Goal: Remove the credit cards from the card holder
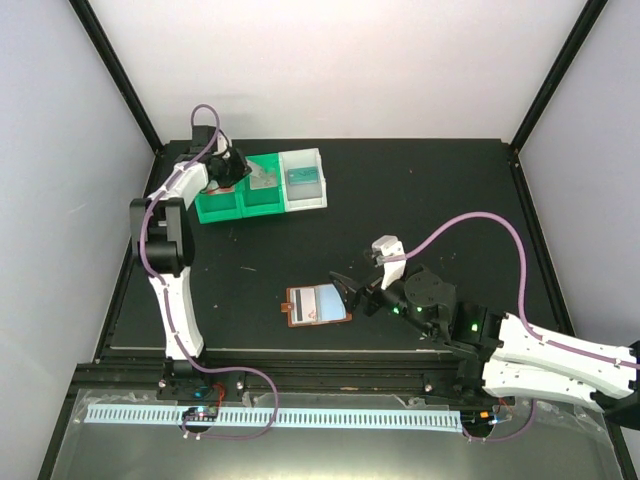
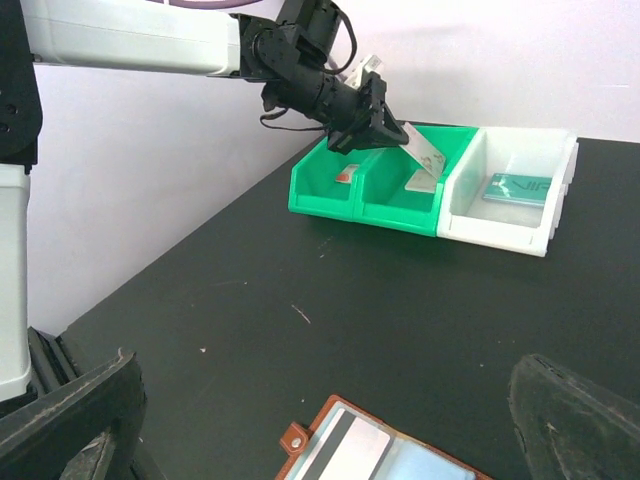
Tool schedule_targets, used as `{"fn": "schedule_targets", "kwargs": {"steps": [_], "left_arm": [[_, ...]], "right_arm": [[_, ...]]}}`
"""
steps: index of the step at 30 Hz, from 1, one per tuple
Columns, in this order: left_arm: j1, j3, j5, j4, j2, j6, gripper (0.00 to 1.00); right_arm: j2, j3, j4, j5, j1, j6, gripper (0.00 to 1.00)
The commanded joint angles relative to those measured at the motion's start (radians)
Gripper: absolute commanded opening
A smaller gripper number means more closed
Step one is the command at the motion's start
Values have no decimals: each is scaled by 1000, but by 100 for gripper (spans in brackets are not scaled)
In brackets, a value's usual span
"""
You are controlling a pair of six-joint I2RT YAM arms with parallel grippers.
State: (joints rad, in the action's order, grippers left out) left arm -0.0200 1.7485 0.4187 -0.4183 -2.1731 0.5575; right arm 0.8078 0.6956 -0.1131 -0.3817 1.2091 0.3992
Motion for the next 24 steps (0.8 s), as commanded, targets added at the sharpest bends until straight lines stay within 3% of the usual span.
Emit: {"fn": "schedule_targets", "kwargs": {"steps": [1,24], "left_arm": [[8,58,12,-2,-45,-13,3],[21,88,80,99,-126,34,9]], "right_arm": [[11,42,0,-28,-3,-28,100],[11,42,-9,-44,-3,-23,100]]}}
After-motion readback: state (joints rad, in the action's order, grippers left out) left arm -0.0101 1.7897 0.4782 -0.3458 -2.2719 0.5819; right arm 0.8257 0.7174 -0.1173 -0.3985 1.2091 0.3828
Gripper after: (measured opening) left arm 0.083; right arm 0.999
